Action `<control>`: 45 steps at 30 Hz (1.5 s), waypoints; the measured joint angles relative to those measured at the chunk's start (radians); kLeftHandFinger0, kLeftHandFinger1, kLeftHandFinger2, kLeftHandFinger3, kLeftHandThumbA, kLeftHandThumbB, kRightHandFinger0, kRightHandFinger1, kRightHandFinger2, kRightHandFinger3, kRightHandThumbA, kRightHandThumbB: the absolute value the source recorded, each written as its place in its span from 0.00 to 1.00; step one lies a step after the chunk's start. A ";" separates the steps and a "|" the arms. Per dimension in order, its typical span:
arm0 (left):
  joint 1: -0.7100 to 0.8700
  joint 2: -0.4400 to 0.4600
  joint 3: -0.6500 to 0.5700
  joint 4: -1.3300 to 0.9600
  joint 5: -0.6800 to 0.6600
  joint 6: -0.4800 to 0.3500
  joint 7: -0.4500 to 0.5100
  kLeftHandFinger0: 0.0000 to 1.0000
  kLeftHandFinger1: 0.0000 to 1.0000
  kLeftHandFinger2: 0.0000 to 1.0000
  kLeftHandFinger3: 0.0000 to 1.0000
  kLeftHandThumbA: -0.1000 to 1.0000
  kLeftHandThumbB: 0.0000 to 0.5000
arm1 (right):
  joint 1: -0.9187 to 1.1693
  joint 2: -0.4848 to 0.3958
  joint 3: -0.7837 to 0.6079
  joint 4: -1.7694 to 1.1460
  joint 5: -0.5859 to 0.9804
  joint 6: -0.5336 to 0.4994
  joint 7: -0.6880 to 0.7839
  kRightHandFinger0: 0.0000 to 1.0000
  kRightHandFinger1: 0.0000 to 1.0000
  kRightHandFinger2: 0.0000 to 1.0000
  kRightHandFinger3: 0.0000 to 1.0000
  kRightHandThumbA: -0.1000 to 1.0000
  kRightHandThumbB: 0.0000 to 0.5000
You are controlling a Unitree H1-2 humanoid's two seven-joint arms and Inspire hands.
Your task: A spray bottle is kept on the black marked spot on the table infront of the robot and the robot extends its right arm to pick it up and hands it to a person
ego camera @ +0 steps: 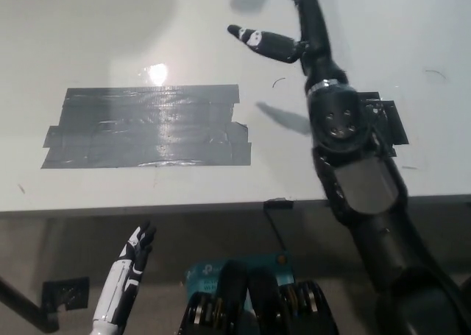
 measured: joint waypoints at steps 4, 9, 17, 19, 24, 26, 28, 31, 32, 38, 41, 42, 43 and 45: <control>0.000 0.000 0.000 0.002 0.000 0.001 0.000 1.00 1.00 1.00 1.00 1.00 0.84 | 0.073 -0.025 0.000 -0.138 0.000 0.025 0.013 1.00 1.00 1.00 1.00 1.00 0.96; 0.001 0.000 0.000 0.008 0.000 0.001 0.000 1.00 1.00 1.00 1.00 1.00 0.86 | 0.171 -0.052 0.001 -0.273 0.000 0.047 0.023 1.00 1.00 1.00 1.00 0.98 1.00; 0.002 0.000 0.000 0.013 0.000 0.002 0.000 1.00 1.00 1.00 1.00 1.00 0.86 | 0.509 -0.125 0.003 -0.571 0.002 0.059 0.053 1.00 1.00 1.00 1.00 0.95 0.90; 0.002 -0.001 -0.001 0.013 0.000 0.001 0.000 1.00 1.00 1.00 1.00 1.00 0.86 | 0.606 -0.146 0.007 -0.643 0.003 0.057 0.061 1.00 1.00 1.00 1.00 0.97 0.89; 0.014 0.000 -0.004 0.009 0.000 0.000 0.000 1.00 1.00 1.00 1.00 1.00 0.87 | 0.901 -0.205 0.044 -0.807 0.023 0.020 0.101 1.00 1.00 1.00 1.00 1.00 0.90; 0.028 0.000 -0.005 0.005 0.000 -0.004 0.000 1.00 1.00 1.00 1.00 1.00 0.88 | 1.002 -0.223 0.061 -0.825 0.054 -0.007 0.129 1.00 1.00 1.00 1.00 0.98 0.90; 0.043 0.000 -0.004 0.005 0.000 -0.005 0.001 1.00 1.00 1.00 1.00 1.00 0.88 | 1.067 -0.230 0.068 -0.814 0.084 -0.027 0.154 1.00 1.00 1.00 1.00 0.96 0.92; 0.059 -0.001 -0.005 0.005 -0.001 -0.008 0.000 1.00 1.00 1.00 1.00 1.00 0.91 | 1.100 -0.229 0.070 -0.769 0.120 -0.057 0.180 1.00 1.00 1.00 1.00 0.98 0.93; 0.060 -0.001 -0.005 0.005 -0.002 -0.009 0.000 1.00 1.00 1.00 1.00 1.00 0.92 | 1.102 -0.228 0.071 -0.759 0.125 -0.061 0.184 1.00 1.00 1.00 1.00 0.99 0.92; 0.075 0.000 -0.003 0.011 -0.004 -0.021 0.001 1.00 1.00 1.00 1.00 1.00 0.96 | 1.106 -0.225 0.076 -0.611 0.180 -0.107 0.241 1.00 1.00 1.00 1.00 0.97 0.91; 0.079 0.001 -0.001 0.012 -0.004 -0.021 0.001 1.00 1.00 1.00 1.00 1.00 0.97 | 1.104 -0.221 0.076 -0.573 0.199 -0.114 0.262 1.00 1.00 1.00 1.00 0.97 0.90; 0.079 0.001 0.000 0.012 -0.004 -0.021 0.001 1.00 1.00 1.00 1.00 1.00 0.97 | 1.101 -0.220 0.076 -0.562 0.203 -0.118 0.270 1.00 1.00 1.00 1.00 0.97 0.90; 0.078 0.000 0.000 0.012 -0.004 -0.021 0.001 1.00 1.00 1.00 1.00 1.00 0.97 | 1.096 -0.220 0.076 -0.551 0.206 -0.122 0.276 1.00 1.00 1.00 1.00 0.97 0.90; 0.078 0.000 0.002 0.012 -0.005 -0.021 0.002 1.00 1.00 1.00 1.00 1.00 0.98 | 1.091 -0.219 0.076 -0.537 0.208 -0.129 0.281 1.00 1.00 1.00 1.00 0.98 0.90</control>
